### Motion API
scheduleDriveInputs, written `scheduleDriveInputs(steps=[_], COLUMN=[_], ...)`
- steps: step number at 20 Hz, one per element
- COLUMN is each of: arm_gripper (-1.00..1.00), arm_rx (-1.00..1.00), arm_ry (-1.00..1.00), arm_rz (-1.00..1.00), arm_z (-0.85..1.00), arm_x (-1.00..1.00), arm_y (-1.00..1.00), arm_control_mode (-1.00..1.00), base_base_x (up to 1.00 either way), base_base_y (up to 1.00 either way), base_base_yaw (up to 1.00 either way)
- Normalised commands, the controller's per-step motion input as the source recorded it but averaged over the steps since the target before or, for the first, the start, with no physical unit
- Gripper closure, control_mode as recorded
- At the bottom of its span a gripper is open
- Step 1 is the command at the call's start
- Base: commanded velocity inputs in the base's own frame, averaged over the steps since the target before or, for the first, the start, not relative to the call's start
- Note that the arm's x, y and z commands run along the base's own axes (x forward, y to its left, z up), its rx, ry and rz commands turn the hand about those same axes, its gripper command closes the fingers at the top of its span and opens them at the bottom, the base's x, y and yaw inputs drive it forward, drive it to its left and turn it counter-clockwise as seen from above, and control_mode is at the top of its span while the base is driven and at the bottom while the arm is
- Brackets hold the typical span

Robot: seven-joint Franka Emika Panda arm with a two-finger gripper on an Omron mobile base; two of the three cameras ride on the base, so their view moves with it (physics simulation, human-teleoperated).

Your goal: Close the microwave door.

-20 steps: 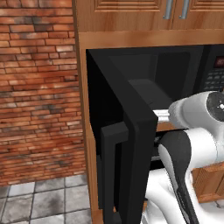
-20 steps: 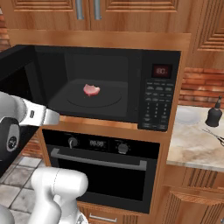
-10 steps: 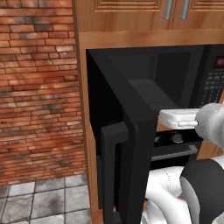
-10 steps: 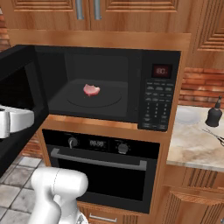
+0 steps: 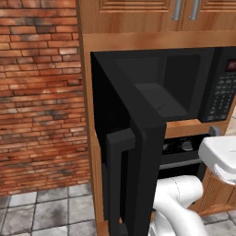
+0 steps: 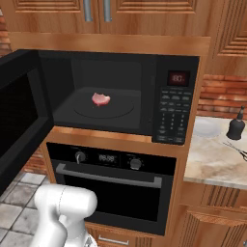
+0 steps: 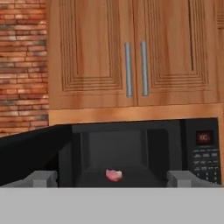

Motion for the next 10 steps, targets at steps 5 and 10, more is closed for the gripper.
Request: scheduleDriveInputs(steps=[5,10], arm_gripper=[-1.00,-1.00], arm_rx=[-0.04,-0.03], arm_ry=[-0.38,-0.26], arm_rz=[0.00,0.00], arm_z=[-0.38,-0.64], arm_x=[-0.95,-0.89], arm_y=[0.21,0.85], arm_control_mode=[-1.00,-1.00], base_base_x=[0.00,0.00], base_base_y=[0.00,0.00], base_base_yaw=[0.00,0.00])
